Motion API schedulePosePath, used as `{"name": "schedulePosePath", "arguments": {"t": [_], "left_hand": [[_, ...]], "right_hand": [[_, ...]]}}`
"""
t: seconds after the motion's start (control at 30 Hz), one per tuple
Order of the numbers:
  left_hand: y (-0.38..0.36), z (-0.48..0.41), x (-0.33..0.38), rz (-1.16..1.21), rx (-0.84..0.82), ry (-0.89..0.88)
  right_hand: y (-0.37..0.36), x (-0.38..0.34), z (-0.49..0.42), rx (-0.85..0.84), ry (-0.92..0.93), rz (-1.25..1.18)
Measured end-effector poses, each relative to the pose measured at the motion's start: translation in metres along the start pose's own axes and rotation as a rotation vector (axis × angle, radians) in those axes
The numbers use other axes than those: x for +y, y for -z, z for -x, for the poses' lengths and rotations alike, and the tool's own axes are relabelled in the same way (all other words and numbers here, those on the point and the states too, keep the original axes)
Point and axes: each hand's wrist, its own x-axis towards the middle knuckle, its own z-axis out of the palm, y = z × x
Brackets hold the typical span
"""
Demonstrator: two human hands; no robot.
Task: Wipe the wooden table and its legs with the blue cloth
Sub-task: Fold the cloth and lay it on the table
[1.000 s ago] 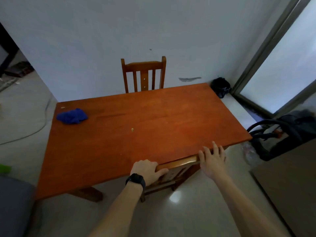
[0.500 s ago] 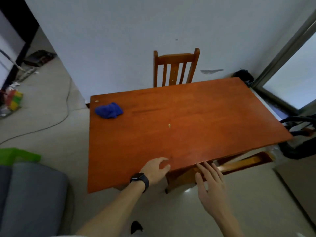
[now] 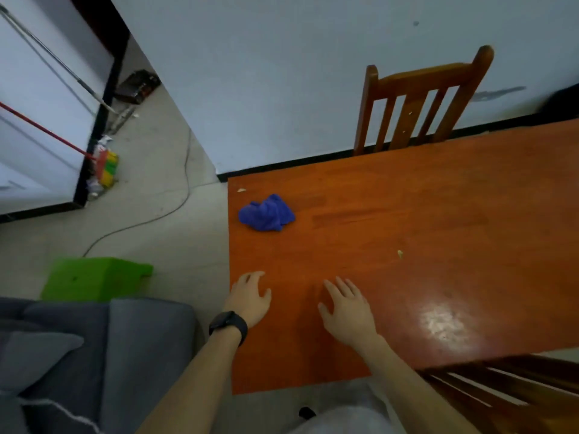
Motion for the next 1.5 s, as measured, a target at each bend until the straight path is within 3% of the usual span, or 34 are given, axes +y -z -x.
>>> {"name": "schedulePosePath", "arguments": {"t": [0.23, 0.4, 0.53, 0.7, 0.8, 0.87, 0.93, 1.0, 1.13, 1.23, 1.37, 1.5], "left_hand": [[0.061, -0.073, 0.008, -0.143, 0.005, 0.012], [0.08, -0.125, 0.011, -0.282, 0.044, -0.102], [0.085, -0.169, 0.004, -0.398, -0.017, -0.213], [0.096, -0.215, -0.003, -0.371, 0.064, -0.328], [0.118, -0.227, -0.006, -0.155, -0.096, -0.325], [0.134, -0.212, -0.007, 0.092, -0.252, -0.351], [0.149, -0.189, -0.008, 0.198, -0.315, -0.445], [0.159, -0.174, -0.008, 0.228, -0.389, -0.525], [0.182, -0.155, 0.006, 0.223, -0.619, -0.564], [0.205, -0.139, 0.031, 0.341, -0.66, -0.536], [0.231, -0.115, 0.067, 0.085, -0.67, -0.873], [0.253, -0.09, 0.076, -0.154, -0.531, -1.079]], "right_hand": [[-0.004, -0.016, -0.101, -0.177, 0.001, 0.197], [-0.023, -0.015, -0.113, -0.086, -0.009, 0.238], [-0.025, -0.023, -0.121, -0.08, -0.037, 0.268], [-0.028, -0.038, -0.12, -0.06, -0.177, 0.23], [-0.017, -0.083, -0.121, -0.079, -0.386, -0.09], [-0.002, -0.13, -0.118, 0.085, -0.538, -0.629], [0.011, -0.173, -0.11, 0.262, -0.565, -1.204], [0.02, -0.203, -0.099, 0.361, -0.505, -1.489], [0.04, -0.227, -0.071, 0.647, -0.424, -1.378], [0.056, -0.233, -0.043, 0.7, -0.328, -1.179], [0.067, -0.239, -0.001, 0.644, -0.261, -0.94], [0.068, -0.242, 0.033, 0.741, -0.206, -0.98]]}}
